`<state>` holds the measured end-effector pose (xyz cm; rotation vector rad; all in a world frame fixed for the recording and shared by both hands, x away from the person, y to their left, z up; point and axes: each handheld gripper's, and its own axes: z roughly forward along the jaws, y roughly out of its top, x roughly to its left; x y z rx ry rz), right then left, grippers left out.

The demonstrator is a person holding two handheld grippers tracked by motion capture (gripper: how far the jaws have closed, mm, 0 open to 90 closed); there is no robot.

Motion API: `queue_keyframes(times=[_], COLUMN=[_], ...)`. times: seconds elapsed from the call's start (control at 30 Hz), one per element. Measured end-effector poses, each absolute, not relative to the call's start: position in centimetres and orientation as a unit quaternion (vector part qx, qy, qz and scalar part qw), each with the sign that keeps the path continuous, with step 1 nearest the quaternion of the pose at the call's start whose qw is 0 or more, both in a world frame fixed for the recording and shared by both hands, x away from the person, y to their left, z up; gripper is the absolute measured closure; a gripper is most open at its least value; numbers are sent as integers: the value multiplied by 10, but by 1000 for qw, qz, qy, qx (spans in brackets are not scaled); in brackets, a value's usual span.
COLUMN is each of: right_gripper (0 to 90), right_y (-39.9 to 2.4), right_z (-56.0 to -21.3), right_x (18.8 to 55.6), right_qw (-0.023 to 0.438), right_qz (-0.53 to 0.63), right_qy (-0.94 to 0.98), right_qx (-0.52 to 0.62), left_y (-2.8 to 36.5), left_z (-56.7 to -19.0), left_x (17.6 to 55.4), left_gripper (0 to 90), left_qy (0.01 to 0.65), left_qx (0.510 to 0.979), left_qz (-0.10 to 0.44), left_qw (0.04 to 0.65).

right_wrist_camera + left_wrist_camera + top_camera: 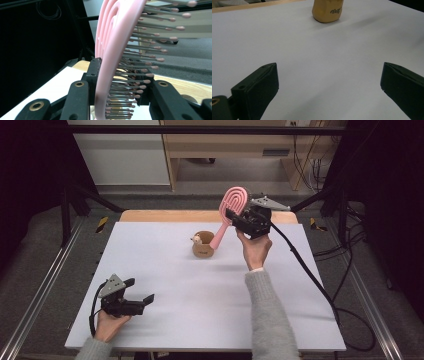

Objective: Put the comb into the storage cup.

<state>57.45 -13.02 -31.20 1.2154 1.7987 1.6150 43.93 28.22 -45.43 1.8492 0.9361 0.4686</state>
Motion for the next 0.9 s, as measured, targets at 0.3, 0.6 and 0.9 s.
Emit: queue_keyframes(times=[0.3,0.6,0.9], right_gripper=[640,640,640], right_y=[-131,-129,-122], right_z=[-311,-308,-307], right_x=[585,593,600], right_qw=[222,225,228], right_qz=[580,583,581], right_qy=[642,635,633], right_qx=[449,454,458], left_y=[283,283,283], left_z=[-455,-454,-454], left_x=[440,440,440], left_gripper=[15,15,15], left_qy=[386,387,387], left_qx=[761,759,760], left_qz=[192,191,191], left_qw=[485,487,485])
